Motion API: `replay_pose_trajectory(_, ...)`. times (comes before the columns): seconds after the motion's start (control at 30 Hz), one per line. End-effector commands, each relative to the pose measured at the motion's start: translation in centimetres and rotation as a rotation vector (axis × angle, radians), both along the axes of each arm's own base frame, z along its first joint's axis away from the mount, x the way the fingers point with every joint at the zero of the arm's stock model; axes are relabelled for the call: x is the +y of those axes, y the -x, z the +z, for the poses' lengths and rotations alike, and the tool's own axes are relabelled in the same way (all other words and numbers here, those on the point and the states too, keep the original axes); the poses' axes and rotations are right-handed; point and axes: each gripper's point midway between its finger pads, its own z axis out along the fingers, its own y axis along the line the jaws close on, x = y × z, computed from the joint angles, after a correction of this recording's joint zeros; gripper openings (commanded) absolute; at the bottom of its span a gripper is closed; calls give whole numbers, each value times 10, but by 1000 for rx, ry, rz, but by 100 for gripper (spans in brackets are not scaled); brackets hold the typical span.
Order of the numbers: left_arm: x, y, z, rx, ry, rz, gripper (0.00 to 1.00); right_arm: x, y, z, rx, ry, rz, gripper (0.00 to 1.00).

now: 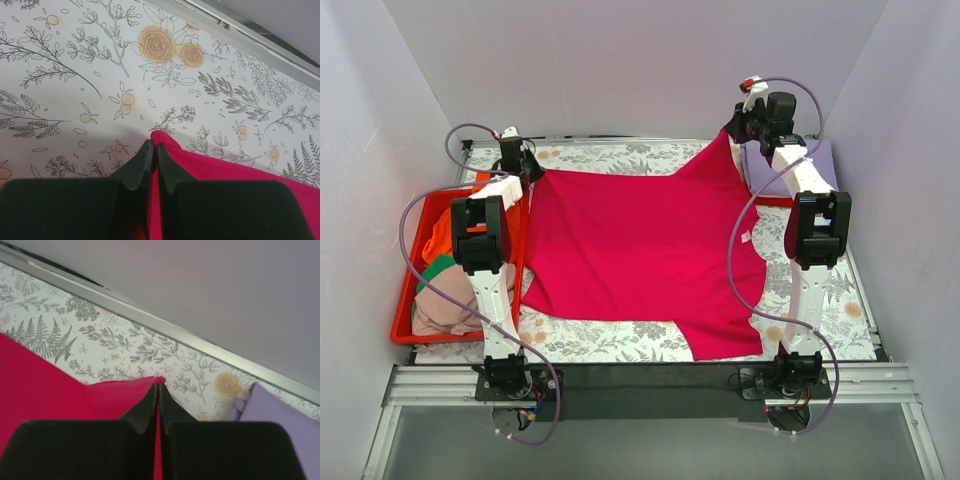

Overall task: Fold and stack the t-shirts
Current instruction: Flatten the tshirt out

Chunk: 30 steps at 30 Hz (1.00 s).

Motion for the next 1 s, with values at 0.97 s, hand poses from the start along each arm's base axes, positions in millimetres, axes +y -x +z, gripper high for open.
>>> replay_pose_trajectory(0.97, -28, 22, 70, -228, -15, -223, 0, 30, 128, 64, -62, -68, 168, 1)
